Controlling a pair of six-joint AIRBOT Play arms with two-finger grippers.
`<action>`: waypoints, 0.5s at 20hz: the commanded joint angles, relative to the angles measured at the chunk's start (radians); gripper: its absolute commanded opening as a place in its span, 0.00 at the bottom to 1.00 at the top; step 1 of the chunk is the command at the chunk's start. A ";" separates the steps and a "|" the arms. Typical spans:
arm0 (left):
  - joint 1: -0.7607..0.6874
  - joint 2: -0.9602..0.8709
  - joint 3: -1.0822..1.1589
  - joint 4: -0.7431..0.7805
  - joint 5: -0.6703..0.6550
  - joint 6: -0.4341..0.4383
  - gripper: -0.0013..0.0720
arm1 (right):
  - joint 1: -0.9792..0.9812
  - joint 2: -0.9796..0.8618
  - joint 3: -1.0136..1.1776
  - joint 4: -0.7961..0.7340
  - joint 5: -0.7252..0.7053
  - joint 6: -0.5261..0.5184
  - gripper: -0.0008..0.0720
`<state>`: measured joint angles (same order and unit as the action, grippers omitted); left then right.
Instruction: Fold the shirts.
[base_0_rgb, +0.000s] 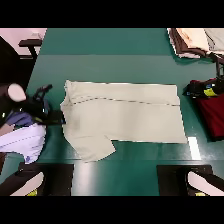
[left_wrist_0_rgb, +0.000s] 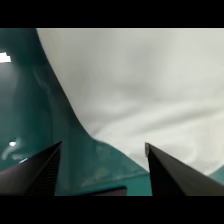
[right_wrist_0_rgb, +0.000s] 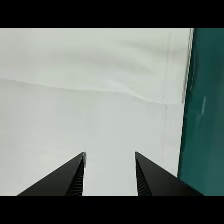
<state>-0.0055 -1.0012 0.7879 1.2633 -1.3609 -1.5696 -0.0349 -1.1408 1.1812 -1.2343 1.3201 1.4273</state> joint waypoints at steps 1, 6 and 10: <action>0.000 0.153 -0.212 -0.115 0.000 -0.039 0.85 | 0.001 0.087 -0.047 0.013 -0.031 0.000 0.52; -0.103 0.148 -0.361 -0.197 0.144 -0.039 0.85 | 0.001 0.123 -0.047 0.015 -0.037 0.000 0.52; -0.196 0.147 -0.405 -0.231 0.231 -0.056 0.85 | 0.000 0.129 -0.047 0.019 -0.032 0.001 0.52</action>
<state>-0.1448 -0.8589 0.4267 1.0676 -1.2030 -1.6150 -0.0349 -1.0210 1.1355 -1.2201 1.2869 1.4273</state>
